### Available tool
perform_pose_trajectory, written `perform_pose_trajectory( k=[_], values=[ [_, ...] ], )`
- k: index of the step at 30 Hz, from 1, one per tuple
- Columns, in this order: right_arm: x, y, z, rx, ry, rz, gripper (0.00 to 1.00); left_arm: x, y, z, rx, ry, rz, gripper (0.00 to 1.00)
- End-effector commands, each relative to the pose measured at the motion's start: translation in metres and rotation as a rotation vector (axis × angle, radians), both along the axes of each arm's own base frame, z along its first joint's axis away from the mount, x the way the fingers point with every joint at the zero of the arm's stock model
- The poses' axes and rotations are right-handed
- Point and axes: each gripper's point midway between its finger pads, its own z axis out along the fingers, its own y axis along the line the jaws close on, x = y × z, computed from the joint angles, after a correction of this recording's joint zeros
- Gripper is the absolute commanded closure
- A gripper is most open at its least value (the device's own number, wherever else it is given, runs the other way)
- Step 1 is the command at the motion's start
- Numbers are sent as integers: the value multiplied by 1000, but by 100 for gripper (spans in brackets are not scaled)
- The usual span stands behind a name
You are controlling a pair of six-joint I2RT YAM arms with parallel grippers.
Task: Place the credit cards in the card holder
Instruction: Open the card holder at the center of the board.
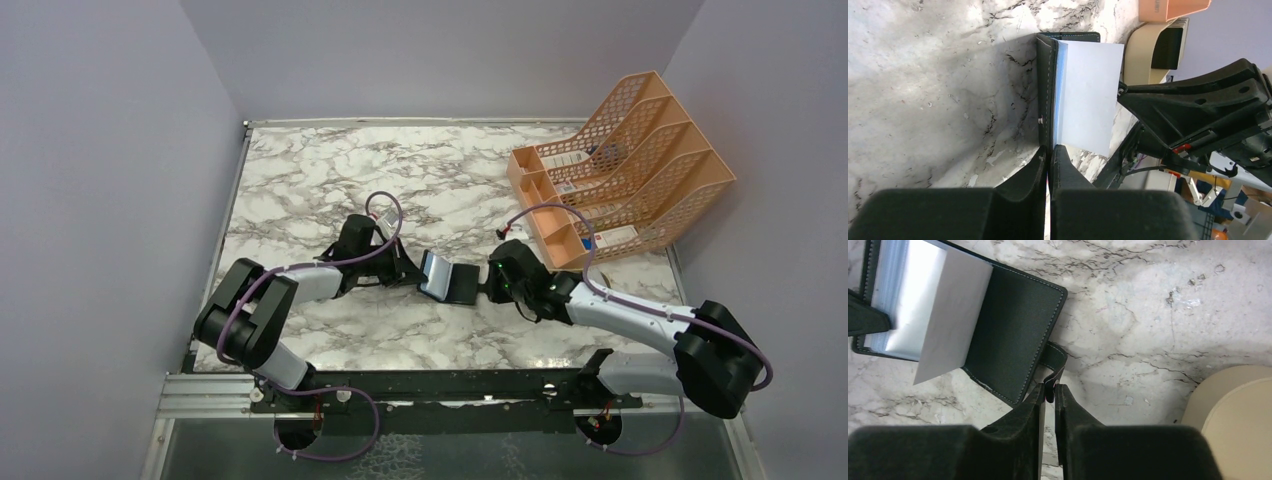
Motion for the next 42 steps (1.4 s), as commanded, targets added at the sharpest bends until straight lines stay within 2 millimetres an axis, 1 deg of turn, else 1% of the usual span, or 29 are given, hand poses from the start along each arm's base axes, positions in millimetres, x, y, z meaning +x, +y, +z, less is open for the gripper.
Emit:
perform_pose_trajectory(
  k=[1,2,4,6,8,11,15,16,18,20,24,29,33,37,41,42],
  values=[
    [-2,23,27,69,1,95,80,-3,-10,25,-76,-32,-47,100],
    [-3,27,34,83,8,112,74,-5,-10,27,-80,-36,-49,100],
    [-6,38,48,124,10,154,66,-8,-6,29,-63,-52,-43,100],
    [-8,51,62,187,-4,201,61,-9,0,30,-19,-77,-28,100],
    [-6,61,72,239,-29,230,58,-11,6,29,32,-92,-12,100],
    [-7,74,80,293,-6,251,55,-16,14,29,75,-102,10,100],
    [-11,100,101,431,21,297,54,-23,25,28,139,-109,43,100],
    [-15,106,107,469,33,318,54,-23,27,29,152,-117,47,100],
    [-15,116,118,532,29,334,54,-23,30,29,177,-123,51,100],
    [-14,121,118,568,31,328,55,-23,32,30,188,-128,56,100],
    [-11,132,104,580,81,329,57,-22,34,32,197,-137,59,100],
    [-6,140,83,564,121,323,57,-24,36,25,216,-120,69,100],
    [-2,135,55,494,145,293,57,-27,35,23,211,-100,62,100],
    [-3,129,26,432,183,280,62,-28,33,26,196,-95,68,100],
    [-7,123,-3,354,243,271,65,-29,29,31,165,-99,65,95],
    [-7,120,-8,335,249,267,66,-29,29,31,163,-100,66,92]
  ],
)
